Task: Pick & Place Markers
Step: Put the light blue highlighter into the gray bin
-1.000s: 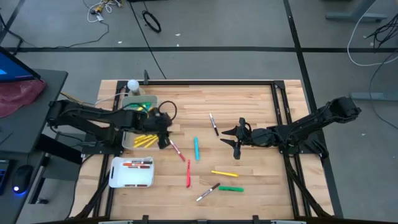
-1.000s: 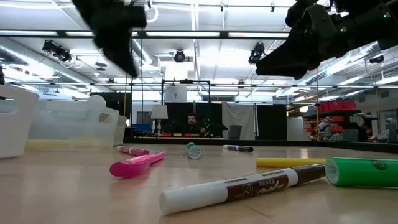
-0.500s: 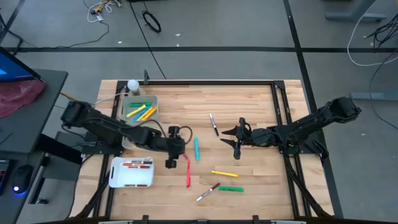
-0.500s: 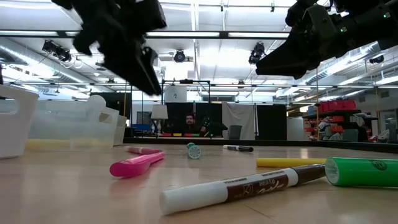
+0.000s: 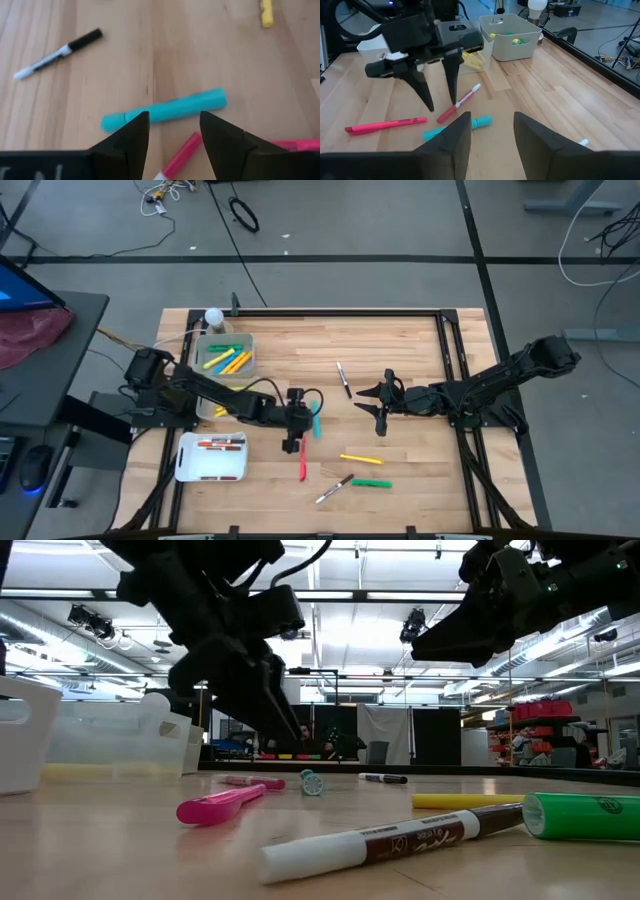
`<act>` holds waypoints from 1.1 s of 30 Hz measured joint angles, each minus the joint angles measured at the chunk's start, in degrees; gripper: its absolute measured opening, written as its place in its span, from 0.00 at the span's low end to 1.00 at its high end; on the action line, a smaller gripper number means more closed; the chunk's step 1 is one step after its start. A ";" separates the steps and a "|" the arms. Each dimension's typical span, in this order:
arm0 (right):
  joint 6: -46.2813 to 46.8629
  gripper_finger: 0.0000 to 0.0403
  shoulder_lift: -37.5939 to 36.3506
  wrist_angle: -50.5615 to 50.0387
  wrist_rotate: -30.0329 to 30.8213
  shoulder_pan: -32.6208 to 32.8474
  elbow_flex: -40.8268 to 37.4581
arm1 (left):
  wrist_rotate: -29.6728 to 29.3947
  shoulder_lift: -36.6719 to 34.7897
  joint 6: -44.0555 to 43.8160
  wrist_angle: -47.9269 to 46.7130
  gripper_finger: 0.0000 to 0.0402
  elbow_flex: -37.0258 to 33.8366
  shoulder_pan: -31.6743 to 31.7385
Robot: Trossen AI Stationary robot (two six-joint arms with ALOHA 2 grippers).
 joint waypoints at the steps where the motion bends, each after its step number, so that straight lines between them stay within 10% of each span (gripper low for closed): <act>1: 0.00 0.37 0.00 -0.01 -0.02 0.00 0.00 | 0.00 0.56 0.64 1.15 0.45 0.00 0.03; 16: -0.15 0.37 0.00 0.09 0.00 0.00 0.00 | 10.90 3.14 12.97 8.29 0.71 -0.03 4.99; 33: 0.10 0.37 0.00 -0.11 0.00 -0.62 0.00 | 18.41 11.17 21.30 13.42 0.66 1.07 9.66</act>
